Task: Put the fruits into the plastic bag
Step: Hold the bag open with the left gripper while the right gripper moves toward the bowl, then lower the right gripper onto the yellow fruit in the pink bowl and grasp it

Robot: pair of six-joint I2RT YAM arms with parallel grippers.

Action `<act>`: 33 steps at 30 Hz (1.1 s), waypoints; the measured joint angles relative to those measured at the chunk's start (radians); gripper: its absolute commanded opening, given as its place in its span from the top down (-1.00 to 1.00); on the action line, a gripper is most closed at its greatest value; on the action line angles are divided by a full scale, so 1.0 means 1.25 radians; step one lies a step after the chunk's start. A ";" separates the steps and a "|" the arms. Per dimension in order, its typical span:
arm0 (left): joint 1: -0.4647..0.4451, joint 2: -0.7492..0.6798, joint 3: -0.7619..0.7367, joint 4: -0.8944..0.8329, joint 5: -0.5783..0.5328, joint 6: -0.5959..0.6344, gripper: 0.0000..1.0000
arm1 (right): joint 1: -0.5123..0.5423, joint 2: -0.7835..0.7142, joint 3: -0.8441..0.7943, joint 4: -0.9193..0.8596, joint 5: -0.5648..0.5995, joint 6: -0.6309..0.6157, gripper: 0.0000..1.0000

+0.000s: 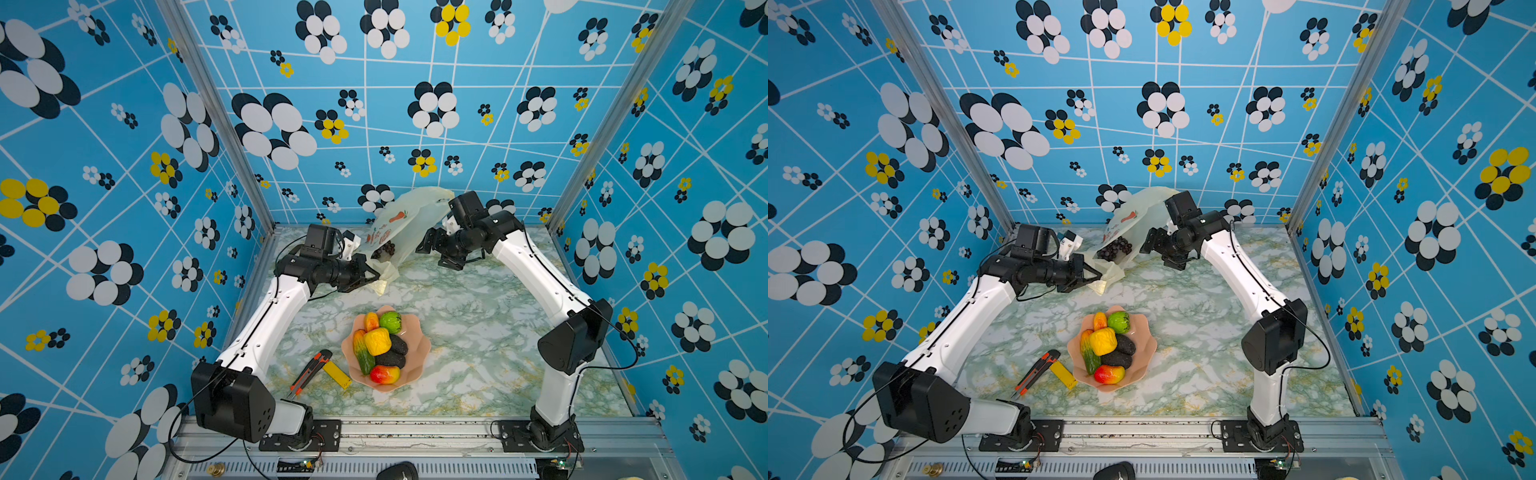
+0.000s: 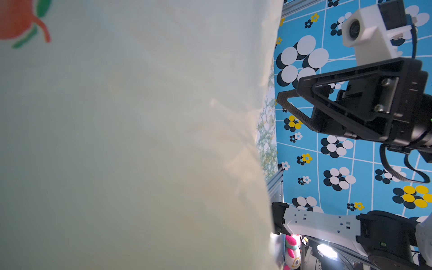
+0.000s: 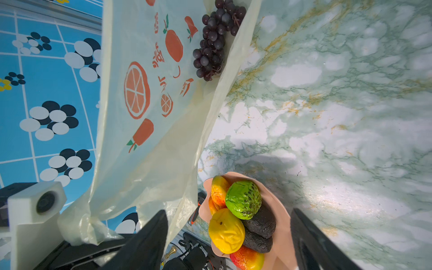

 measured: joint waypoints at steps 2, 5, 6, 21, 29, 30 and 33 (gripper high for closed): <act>0.000 0.000 0.000 -0.006 -0.004 0.001 1.00 | 0.027 -0.029 -0.038 -0.010 0.012 -0.020 -0.65; 0.000 0.000 0.001 -0.023 -0.019 0.004 1.00 | 0.078 -0.097 -0.138 -0.016 0.025 -0.046 -0.65; 0.000 0.001 0.002 -0.030 -0.027 0.004 1.00 | 0.099 -0.131 -0.191 -0.011 0.029 -0.052 -0.65; 0.000 0.009 0.012 -0.064 -0.070 0.003 1.00 | 0.358 -0.197 -0.495 0.172 0.108 -0.038 -0.81; 0.002 0.009 0.012 -0.064 -0.072 0.000 1.00 | 0.419 -0.053 -0.385 0.168 0.165 -0.068 -0.86; 0.002 0.009 0.012 -0.064 -0.072 -0.001 1.00 | 0.422 -0.041 -0.370 0.166 0.170 -0.073 -0.85; 0.002 0.009 0.012 -0.064 -0.072 -0.003 1.00 | 0.427 -0.018 -0.337 0.153 0.178 -0.083 -0.86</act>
